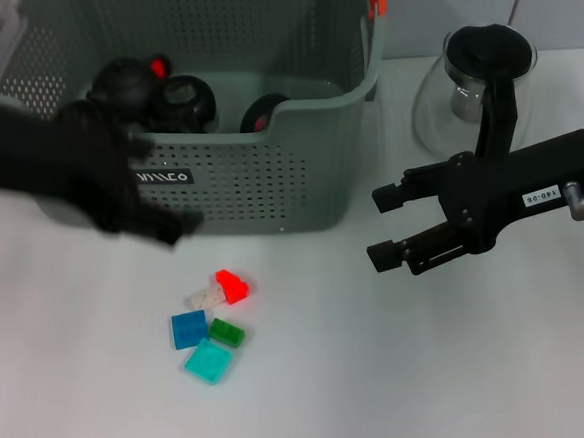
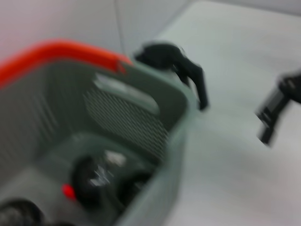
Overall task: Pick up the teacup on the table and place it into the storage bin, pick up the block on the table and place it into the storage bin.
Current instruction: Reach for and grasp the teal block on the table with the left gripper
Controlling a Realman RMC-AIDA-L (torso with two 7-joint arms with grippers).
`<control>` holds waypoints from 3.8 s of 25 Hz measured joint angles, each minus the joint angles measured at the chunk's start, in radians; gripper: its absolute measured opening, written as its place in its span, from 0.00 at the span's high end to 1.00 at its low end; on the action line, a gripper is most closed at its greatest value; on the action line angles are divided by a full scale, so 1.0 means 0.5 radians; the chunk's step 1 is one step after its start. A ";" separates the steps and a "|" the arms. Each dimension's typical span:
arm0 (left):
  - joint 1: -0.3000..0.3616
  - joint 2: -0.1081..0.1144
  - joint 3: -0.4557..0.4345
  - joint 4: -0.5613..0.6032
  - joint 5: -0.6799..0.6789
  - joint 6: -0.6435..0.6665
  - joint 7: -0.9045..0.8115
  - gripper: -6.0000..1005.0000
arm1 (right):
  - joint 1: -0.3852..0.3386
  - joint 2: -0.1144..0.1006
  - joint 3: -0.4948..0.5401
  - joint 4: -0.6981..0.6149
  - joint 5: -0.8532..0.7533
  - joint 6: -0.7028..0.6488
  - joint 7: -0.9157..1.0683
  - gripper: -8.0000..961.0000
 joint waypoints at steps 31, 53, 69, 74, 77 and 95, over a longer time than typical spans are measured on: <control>-0.087 0.003 0.680 1.053 0.469 -0.265 -0.171 0.08 | 0.012 -0.024 0.105 -0.002 0.028 0.016 0.000 0.02; -0.183 0.004 0.680 1.231 0.466 -0.345 -0.654 0.09 | 0.005 -0.048 0.106 -0.003 0.028 0.013 -0.008 0.02; -0.174 -0.006 0.723 1.280 0.451 -0.446 -1.008 0.09 | 0.052 -0.047 0.087 -0.035 0.020 -0.156 -0.153 0.02; -0.188 -0.005 0.750 1.327 0.464 -0.494 -1.061 0.09 | 0.055 -0.068 0.044 -0.051 0.018 -0.160 -0.159 0.02; -0.192 0.000 0.740 1.327 0.468 -0.500 -1.083 0.09 | 0.064 -0.073 0.036 -0.051 0.018 -0.166 -0.169 0.02; -0.229 -0.005 0.779 1.348 0.559 -0.542 -1.136 0.10 | 0.099 -0.096 0.014 -0.053 0.015 -0.203 -0.197 0.02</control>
